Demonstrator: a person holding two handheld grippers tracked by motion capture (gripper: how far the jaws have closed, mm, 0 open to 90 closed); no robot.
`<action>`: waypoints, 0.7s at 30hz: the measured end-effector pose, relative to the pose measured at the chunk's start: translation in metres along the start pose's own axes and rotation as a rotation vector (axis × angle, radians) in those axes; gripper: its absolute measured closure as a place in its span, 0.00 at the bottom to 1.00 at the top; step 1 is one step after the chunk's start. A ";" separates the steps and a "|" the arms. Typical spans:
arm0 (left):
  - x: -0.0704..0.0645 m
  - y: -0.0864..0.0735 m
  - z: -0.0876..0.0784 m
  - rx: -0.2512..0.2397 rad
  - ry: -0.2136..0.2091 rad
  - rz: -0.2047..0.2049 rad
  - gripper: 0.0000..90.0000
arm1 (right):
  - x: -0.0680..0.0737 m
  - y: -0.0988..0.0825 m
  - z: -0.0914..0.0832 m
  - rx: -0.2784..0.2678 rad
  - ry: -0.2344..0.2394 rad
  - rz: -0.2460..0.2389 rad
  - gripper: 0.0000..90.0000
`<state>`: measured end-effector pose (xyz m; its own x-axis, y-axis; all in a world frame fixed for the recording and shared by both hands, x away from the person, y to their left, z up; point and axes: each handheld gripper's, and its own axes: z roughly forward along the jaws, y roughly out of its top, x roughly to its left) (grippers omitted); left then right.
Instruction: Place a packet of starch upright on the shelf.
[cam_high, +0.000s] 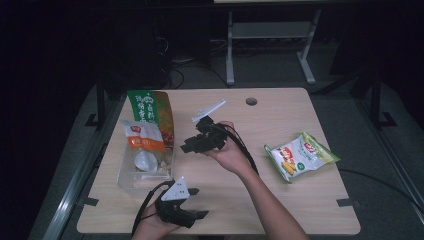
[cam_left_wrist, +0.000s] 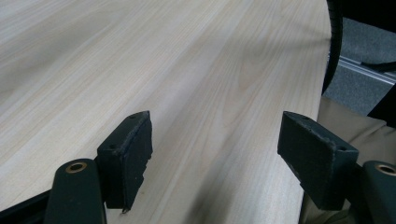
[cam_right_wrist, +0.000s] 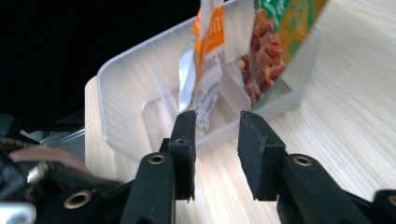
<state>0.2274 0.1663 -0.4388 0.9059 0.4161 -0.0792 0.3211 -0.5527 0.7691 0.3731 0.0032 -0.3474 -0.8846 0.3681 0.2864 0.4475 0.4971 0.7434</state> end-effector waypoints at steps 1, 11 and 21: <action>0.000 0.000 0.000 0.000 0.000 0.000 0.29 | 0.000 0.000 0.000 0.000 0.000 0.000 0.73; 0.000 0.000 0.001 -0.001 -0.002 -0.001 0.29 | -0.010 -0.025 -0.024 0.002 -0.036 0.044 0.69; 0.000 -0.001 0.002 -0.006 -0.004 -0.009 0.29 | -0.016 -0.048 -0.043 0.011 -0.060 0.078 0.67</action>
<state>0.2276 0.1652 -0.4404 0.9041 0.4181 -0.0886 0.3274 -0.5443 0.7723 0.3604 -0.0603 -0.3622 -0.8377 0.4520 0.3066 0.5165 0.4733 0.7136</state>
